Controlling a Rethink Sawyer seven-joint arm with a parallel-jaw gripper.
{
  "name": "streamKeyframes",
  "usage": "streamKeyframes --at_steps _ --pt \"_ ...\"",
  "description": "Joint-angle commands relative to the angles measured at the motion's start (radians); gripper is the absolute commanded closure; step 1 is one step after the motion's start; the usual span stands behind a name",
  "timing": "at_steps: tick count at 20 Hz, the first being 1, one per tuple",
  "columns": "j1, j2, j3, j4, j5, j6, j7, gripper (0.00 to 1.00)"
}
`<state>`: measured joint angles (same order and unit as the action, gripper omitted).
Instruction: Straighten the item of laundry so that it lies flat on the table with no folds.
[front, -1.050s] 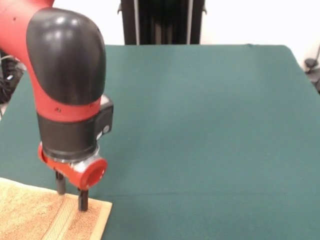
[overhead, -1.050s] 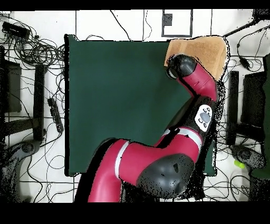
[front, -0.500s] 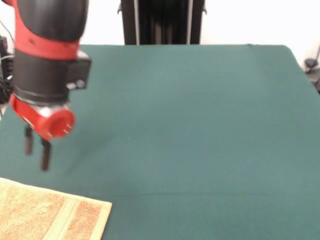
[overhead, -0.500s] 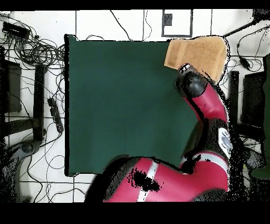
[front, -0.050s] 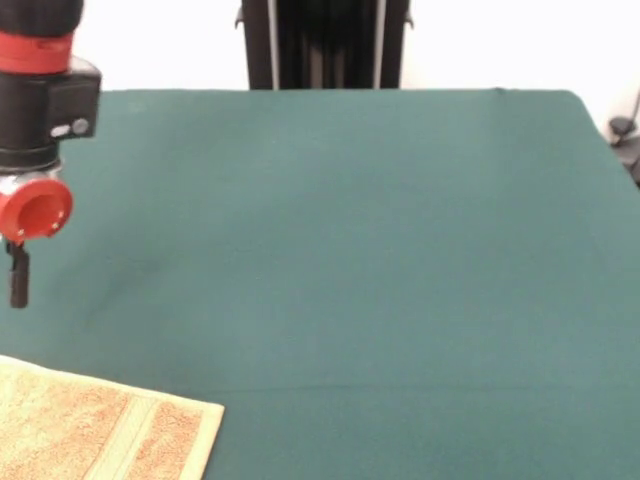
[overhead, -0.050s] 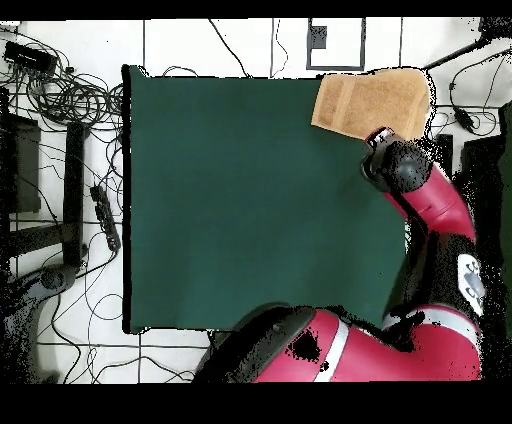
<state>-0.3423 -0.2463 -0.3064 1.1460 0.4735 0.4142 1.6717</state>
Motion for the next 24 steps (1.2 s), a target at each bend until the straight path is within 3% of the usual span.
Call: streamKeyframes --at_steps 1,3,6,11,14,16,18,21,24 --pt "-0.034 0.408 -0.013 -0.619 -0.045 0.428 0.094 0.0" --pt "-0.067 0.518 -0.043 -0.8 -0.03 0.493 0.081 0.0" --pt "-0.105 0.615 -0.095 -0.956 0.044 0.543 0.072 0.0" --pt "-0.12 0.663 -0.256 -1.043 0.221 0.574 0.117 0.0" --pt "-0.148 0.695 -0.432 -1.086 0.402 0.603 0.16 0.0" --pt "-0.15 0.712 -0.472 -1.081 0.475 0.577 0.177 0.0" --pt "-0.13 0.724 -0.457 -1.054 0.469 0.503 0.197 0.0" --pt "-0.065 0.686 -0.366 -0.954 0.388 0.419 0.219 0.0" --pt "0.009 0.566 -0.252 -0.774 0.314 0.424 0.22 0.0"
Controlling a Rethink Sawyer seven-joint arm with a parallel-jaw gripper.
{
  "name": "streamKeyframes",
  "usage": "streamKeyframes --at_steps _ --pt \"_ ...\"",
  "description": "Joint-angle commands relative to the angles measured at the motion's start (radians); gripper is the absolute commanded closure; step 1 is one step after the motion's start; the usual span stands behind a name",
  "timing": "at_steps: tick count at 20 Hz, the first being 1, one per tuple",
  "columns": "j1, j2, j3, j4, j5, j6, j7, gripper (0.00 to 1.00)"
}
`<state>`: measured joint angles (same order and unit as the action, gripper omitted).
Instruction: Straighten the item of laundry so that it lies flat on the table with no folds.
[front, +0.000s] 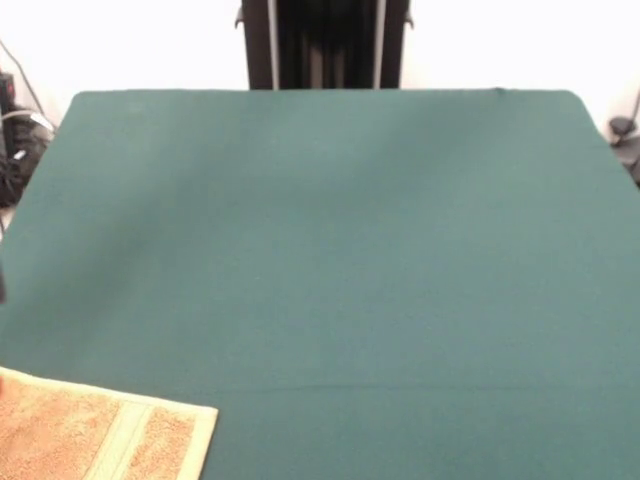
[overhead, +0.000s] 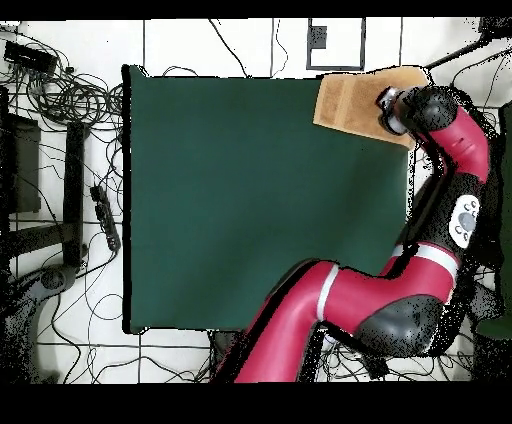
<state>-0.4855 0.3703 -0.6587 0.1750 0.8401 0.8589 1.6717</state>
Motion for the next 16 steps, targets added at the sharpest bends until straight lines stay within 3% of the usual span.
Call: streamKeyframes --at_steps 1,7,10,16 --pt "0.178 -0.107 0.149 0.284 -0.067 -0.03 0.212 0.0" --pt "0.275 -0.451 0.344 0.825 -0.084 -0.203 0.095 0.0" --pt "0.271 -0.568 0.423 1.019 -0.091 -0.323 0.001 0.0" --pt "0.258 -0.68 0.461 1.177 -0.153 -0.358 -0.048 0.0"
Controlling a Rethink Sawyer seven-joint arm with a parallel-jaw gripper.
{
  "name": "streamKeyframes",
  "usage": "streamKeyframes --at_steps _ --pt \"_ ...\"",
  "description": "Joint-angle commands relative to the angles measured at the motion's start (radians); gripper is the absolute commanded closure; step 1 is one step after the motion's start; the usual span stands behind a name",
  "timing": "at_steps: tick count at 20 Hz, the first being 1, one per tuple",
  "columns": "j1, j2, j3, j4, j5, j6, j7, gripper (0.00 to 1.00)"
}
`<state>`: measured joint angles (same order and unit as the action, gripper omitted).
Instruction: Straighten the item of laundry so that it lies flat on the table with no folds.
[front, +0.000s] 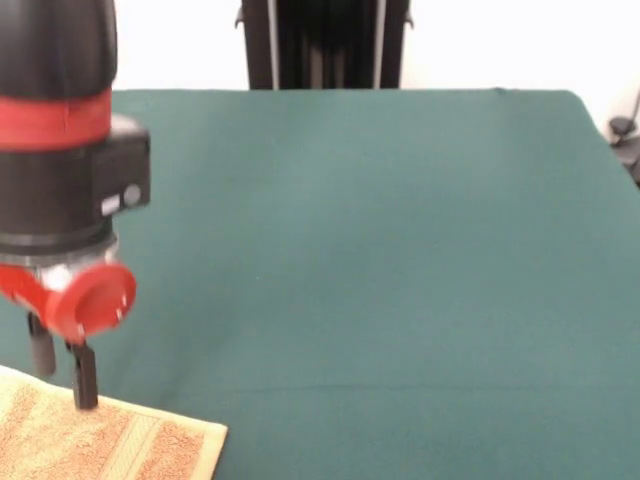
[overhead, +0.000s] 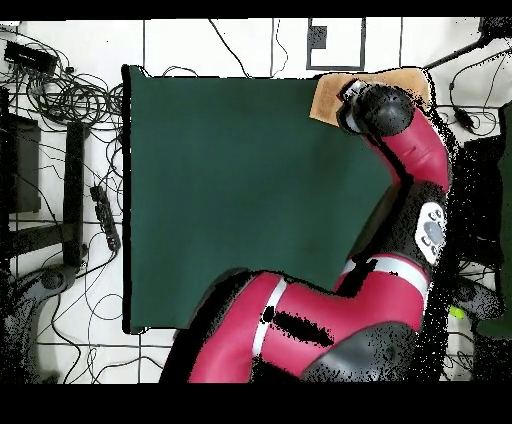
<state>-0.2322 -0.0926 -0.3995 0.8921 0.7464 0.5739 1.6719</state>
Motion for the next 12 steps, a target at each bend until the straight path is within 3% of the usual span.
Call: streamKeyframes --at_steps 1,5,8,12 --pt "-0.003 -0.234 0.208 0.474 -0.075 -0.065 -0.052 0.0" --pt "-0.06 -0.282 0.271 0.521 -0.12 -0.08 -0.088 0.0" --pt "-0.139 -0.289 0.382 0.528 -0.18 -0.201 -0.133 0.0" --pt "-0.157 -0.188 0.358 0.32 -0.265 -0.078 -0.114 0.0"
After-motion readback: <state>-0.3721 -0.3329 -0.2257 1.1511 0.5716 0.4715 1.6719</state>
